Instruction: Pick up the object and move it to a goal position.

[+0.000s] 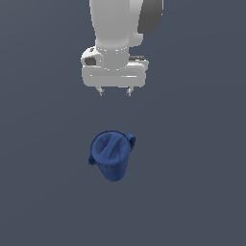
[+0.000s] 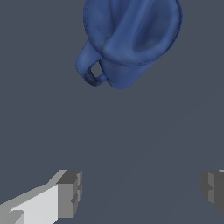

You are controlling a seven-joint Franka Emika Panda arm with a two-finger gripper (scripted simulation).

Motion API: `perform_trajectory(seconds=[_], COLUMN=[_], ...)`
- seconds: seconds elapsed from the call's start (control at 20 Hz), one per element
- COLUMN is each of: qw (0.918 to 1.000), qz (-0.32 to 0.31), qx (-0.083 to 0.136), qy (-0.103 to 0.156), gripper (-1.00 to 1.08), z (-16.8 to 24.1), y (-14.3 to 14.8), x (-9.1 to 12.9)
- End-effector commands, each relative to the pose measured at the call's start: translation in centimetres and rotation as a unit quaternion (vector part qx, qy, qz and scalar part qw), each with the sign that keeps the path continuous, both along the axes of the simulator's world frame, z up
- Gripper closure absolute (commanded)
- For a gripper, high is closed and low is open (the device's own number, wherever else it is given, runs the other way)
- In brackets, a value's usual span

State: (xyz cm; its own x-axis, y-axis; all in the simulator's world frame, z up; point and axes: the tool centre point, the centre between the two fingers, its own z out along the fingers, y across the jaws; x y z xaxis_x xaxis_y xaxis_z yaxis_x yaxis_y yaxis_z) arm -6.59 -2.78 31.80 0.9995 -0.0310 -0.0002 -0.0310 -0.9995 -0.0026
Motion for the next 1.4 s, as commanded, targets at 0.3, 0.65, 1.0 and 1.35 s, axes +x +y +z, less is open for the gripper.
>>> perform_trajectory(seconds=[0.3, 0.65, 1.0, 1.35], qw=[1.0, 1.0, 0.9994, 0.9955], qz=[0.0, -0.002, -0.022, -0.061], qx=[0.0, 0.001, 0.012, 0.031], qy=[0.0, -0.002, -0.023, -0.066], gripper=[-0.92, -0.2, -0.2, -0.2], z=[0.0, 0.2, 2.4, 7.0], y=[0.0, 0.0, 0.2, 0.6], x=[0.0, 0.0, 0.3, 0.7])
